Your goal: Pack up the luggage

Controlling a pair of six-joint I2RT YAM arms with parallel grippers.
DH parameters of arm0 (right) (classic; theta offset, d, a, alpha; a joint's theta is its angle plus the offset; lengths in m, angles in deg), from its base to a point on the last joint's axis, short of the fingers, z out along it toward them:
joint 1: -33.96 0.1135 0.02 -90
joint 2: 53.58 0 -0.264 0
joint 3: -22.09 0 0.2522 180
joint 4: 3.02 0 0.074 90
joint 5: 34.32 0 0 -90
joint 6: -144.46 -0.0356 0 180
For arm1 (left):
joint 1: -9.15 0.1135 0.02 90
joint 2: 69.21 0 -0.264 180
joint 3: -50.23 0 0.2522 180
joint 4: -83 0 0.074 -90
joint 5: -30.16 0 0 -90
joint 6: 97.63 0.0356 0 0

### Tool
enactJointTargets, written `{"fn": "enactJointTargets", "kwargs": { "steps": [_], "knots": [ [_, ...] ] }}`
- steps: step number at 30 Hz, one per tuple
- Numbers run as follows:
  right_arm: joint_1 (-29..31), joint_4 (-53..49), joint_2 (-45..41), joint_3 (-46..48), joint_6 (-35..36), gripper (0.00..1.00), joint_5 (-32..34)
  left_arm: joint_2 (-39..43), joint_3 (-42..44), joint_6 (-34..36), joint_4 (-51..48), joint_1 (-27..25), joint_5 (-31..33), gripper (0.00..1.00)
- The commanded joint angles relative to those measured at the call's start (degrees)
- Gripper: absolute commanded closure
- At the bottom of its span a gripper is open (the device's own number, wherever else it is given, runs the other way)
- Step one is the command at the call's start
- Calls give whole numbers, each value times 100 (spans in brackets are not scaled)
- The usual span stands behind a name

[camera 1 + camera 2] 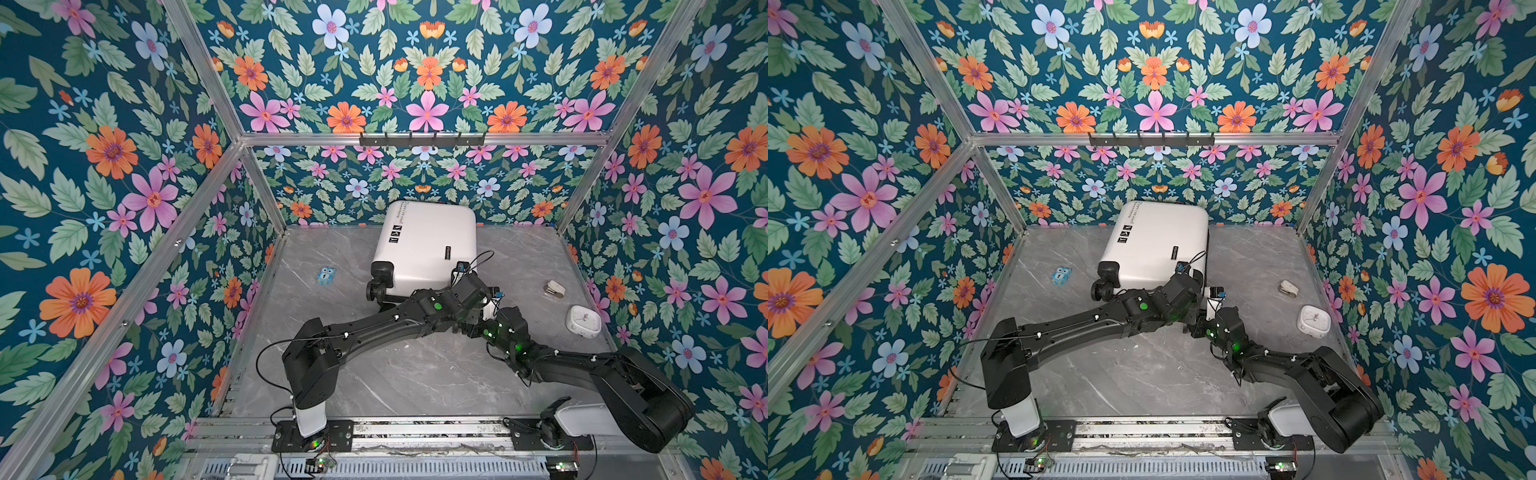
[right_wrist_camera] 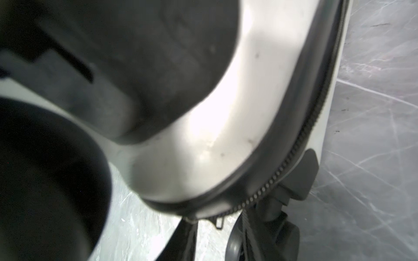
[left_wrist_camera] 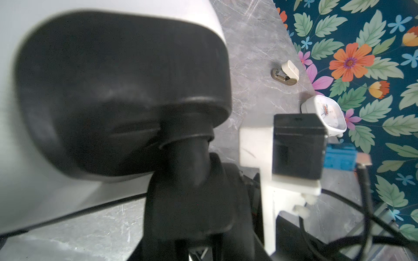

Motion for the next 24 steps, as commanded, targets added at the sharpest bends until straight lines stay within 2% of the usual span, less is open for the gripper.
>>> {"fn": "enactJointTargets", "kwargs": {
  "steps": [1,13,24],
  "knots": [
    [6,310,8,-62,-54,65,20,53,-64,389,761,-15,-226,100],
    [6,255,215,-235,-79,76,47,98,-23,389,761,-16,-240,100],
    [6,-221,37,-318,-132,100,75,261,178,363,777,1,-107,100]
  ]
}}
